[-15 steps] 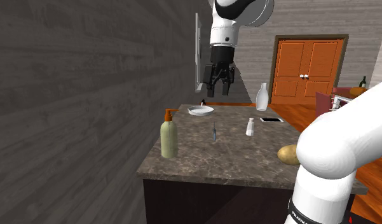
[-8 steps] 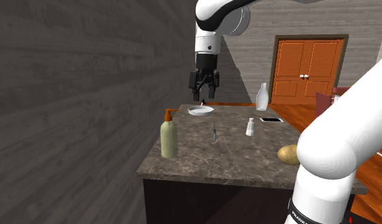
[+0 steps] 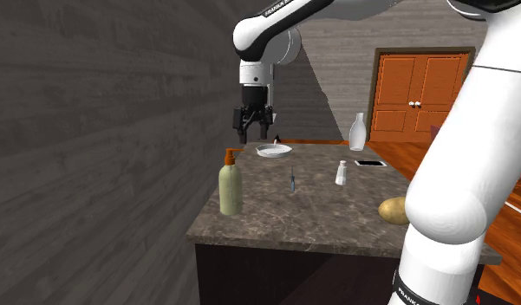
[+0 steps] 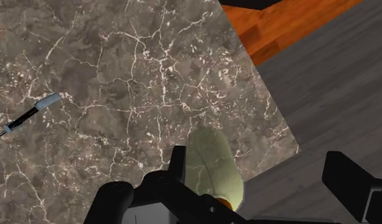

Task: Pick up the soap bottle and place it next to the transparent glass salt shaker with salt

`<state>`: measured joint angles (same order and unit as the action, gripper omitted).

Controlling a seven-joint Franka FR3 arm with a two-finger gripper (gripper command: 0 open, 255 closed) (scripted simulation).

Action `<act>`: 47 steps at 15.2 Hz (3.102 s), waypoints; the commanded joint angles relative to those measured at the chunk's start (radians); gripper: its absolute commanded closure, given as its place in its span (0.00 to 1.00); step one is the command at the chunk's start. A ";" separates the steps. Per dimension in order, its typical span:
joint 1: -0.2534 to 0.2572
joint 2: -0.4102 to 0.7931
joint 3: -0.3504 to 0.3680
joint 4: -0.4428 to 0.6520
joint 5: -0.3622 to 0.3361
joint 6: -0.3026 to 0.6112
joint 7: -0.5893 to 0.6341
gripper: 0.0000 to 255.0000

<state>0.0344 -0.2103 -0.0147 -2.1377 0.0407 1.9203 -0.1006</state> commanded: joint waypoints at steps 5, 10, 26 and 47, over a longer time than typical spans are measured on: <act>0.005 0.258 0.006 0.227 -0.015 0.024 0.002 0.00; 0.008 0.370 0.008 0.316 -0.023 0.043 0.003 0.00; 0.008 0.390 0.009 0.266 -0.022 0.113 0.003 1.00; 0.008 0.349 0.008 0.402 -0.023 -0.064 0.006 1.00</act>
<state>0.0421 0.1412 -0.0066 -1.7464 0.0174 1.8696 -0.0956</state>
